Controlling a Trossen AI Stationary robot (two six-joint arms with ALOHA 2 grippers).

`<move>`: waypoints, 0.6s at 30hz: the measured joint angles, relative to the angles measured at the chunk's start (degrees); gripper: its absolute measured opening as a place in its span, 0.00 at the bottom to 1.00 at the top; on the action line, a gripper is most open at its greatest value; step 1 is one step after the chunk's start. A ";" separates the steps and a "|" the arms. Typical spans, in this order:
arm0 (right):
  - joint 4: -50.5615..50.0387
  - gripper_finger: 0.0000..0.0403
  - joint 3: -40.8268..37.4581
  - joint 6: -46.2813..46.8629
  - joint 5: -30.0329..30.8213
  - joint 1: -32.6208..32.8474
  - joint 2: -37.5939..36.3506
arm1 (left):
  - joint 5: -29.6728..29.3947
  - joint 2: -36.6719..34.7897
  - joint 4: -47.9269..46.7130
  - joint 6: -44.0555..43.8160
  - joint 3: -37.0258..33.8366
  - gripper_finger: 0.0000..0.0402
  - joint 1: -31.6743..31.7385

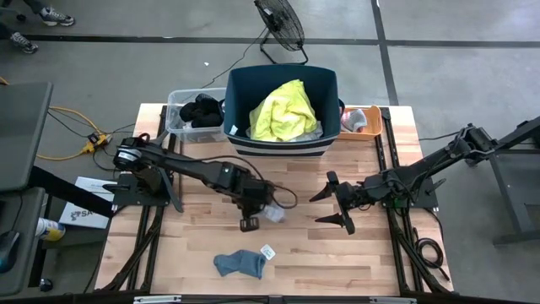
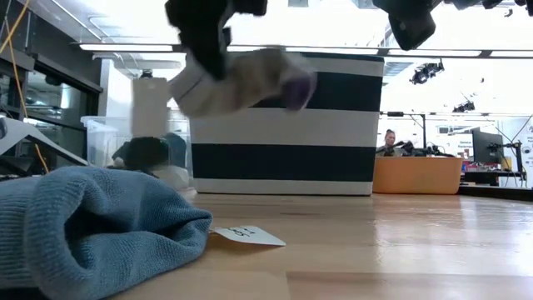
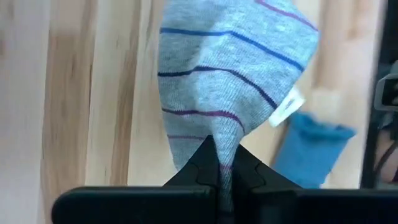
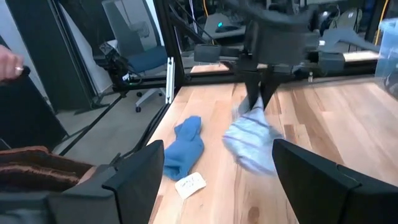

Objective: Pick & Place Cloths
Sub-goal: Put the gray sock into the yellow bin

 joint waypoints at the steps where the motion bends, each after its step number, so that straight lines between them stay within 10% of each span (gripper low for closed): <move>1: 0.38 0.72 0.00 -0.56 0.04 0.00 0.00 | -0.31 0.00 1.00 0.85 0.70 0.00 -0.02; 18: 0.35 0.72 0.00 0.89 -0.13 -0.02 0.00 | -5.04 -0.02 11.64 12.58 2.15 0.00 0.17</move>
